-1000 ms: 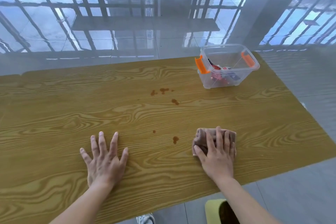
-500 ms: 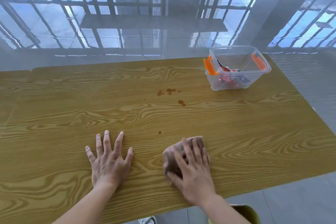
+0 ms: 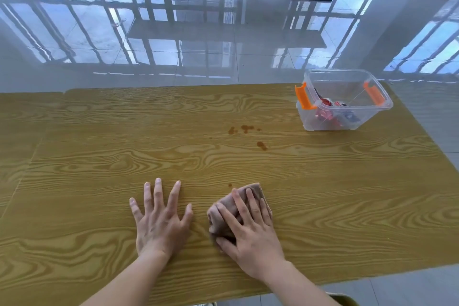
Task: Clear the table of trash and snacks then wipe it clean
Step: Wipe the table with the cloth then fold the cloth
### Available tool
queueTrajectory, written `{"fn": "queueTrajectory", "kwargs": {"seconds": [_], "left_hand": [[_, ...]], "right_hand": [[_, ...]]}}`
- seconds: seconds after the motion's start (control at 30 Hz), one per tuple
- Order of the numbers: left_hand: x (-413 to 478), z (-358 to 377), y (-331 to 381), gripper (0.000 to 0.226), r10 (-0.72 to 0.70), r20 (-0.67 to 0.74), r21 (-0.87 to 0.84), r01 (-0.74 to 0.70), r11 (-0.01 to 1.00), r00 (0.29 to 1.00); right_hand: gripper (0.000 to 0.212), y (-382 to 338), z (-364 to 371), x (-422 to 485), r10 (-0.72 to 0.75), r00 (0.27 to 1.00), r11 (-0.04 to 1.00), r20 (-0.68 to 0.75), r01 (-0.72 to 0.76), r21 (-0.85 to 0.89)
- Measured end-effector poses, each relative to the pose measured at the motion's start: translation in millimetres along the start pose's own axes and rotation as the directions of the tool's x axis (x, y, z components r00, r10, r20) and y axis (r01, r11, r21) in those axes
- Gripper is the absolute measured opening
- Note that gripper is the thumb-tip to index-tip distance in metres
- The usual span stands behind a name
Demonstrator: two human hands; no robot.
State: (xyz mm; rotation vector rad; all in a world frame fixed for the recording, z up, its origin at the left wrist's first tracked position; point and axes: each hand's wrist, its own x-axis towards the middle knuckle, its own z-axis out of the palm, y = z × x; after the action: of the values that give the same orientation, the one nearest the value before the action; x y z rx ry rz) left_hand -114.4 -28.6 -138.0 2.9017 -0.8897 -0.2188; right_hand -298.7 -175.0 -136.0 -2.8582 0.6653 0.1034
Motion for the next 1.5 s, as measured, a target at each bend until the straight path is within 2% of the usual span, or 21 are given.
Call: {"fn": "queueTrajectory", "kwargs": {"seconds": [0.03,0.1,0.2,0.27,0.3,0.37,0.43,0.47,0.57,0.67,0.73,0.87,0.93,0.97,1.1,1.17,1.23,1.3,1.37,1.43,1.5], "left_hand": [[0,1,0,0.071,0.002,0.002,0.0,-0.002,1.0,1.0],[1,2,0,0.071,0.002,-0.001,-0.002,-0.002,1.0,1.0],[1,4,-2,0.07,0.006,-0.004,-0.005,-0.006,1.0,1.0],[1,4,-2,0.071,0.004,-0.015,-0.008,-0.004,1.0,1.0],[1,4,-2,0.071,0.005,-0.019,-0.01,-0.005,1.0,1.0],[2,4,-2,0.071,0.01,-0.024,-0.016,-0.01,1.0,1.0],[3,5,-2,0.071,0.003,-0.027,-0.019,-0.003,1.0,1.0],[3,5,-2,0.07,0.003,-0.025,-0.018,-0.003,1.0,1.0],[3,5,-2,0.07,0.009,-0.015,-0.01,-0.009,1.0,1.0],[2,6,-1,0.071,0.01,0.016,0.027,-0.01,1.0,1.0],[4,4,0,0.072,0.016,0.039,0.042,-0.017,0.999,0.999],[40,-5,4,0.068,-0.007,0.04,-0.011,0.007,1.0,0.999],[57,-4,6,0.068,-0.046,0.033,-0.038,0.047,0.998,0.998],[62,-2,7,0.069,-0.065,0.028,-0.043,0.066,0.997,0.998],[63,4,10,0.073,-0.088,0.002,0.004,0.088,0.996,0.996],[63,4,10,0.074,-0.086,0.002,0.013,0.086,0.996,0.996],[64,3,10,0.074,-0.092,0.009,0.016,0.092,0.996,0.996],[64,2,10,0.074,-0.091,0.012,0.016,0.091,0.996,0.996],[63,1,11,0.074,-0.091,0.012,0.01,0.091,0.996,0.996],[64,-1,12,0.075,-0.096,0.014,0.008,0.096,0.995,0.995],[64,-2,12,0.075,-0.096,0.02,0.007,0.096,0.995,0.995]], "right_hand": [[0.072,11,0,-6,-0.067,0.998,0.997,-0.017,0.066,-0.034],[0.07,34,-7,2,-0.025,1.0,0.998,-0.016,0.024,-0.059],[0.073,26,-19,49,0.311,0.95,0.948,0.041,-0.313,0.054],[0.076,-3,-17,72,0.39,0.918,0.914,0.072,-0.396,0.091],[0.076,-17,-14,72,0.337,0.939,0.933,0.068,-0.342,0.107],[0.072,-26,-4,52,0.125,0.991,0.988,0.036,-0.128,0.09],[0.069,-5,2,21,-0.043,0.999,0.999,-0.015,0.043,0.022],[0.069,13,1,12,-0.062,0.998,0.998,-0.022,0.062,-0.003],[0.07,68,-13,22,0.143,0.99,0.988,-0.02,-0.144,-0.053],[0.075,83,-28,68,0.451,0.891,0.891,0.054,-0.453,0.029],[0.077,65,-28,85,0.51,0.855,0.853,0.096,-0.517,0.077],[0.073,34,-12,36,0.195,0.981,0.98,-0.002,-0.195,0.024],[0.071,55,-9,5,0.087,0.996,0.996,-0.035,-0.088,-0.024],[0.071,70,-12,0,0.091,0.995,0.995,-0.031,-0.093,-0.036],[0.075,115,-34,44,0.375,0.927,0.926,0.015,-0.373,-0.06],[0.077,117,-42,88,0.51,0.858,0.859,0.064,-0.512,0.026],[0.078,105,-44,115,0.564,0.821,0.817,0.087,-0.57,0.087],[0.078,81,-37,113,0.468,0.881,0.88,0.074,-0.472,0.058],[0.078,51,-22,79,0.26,0.966,0.966,0.016,-0.26,0.006],[0.073,39,-8,38,0.07,0.997,0.998,-0.028,-0.071,-0.004],[0.071,58,-8,26,-0.014,1.0,1.0,-0.002,0.014,-0.025]]}}
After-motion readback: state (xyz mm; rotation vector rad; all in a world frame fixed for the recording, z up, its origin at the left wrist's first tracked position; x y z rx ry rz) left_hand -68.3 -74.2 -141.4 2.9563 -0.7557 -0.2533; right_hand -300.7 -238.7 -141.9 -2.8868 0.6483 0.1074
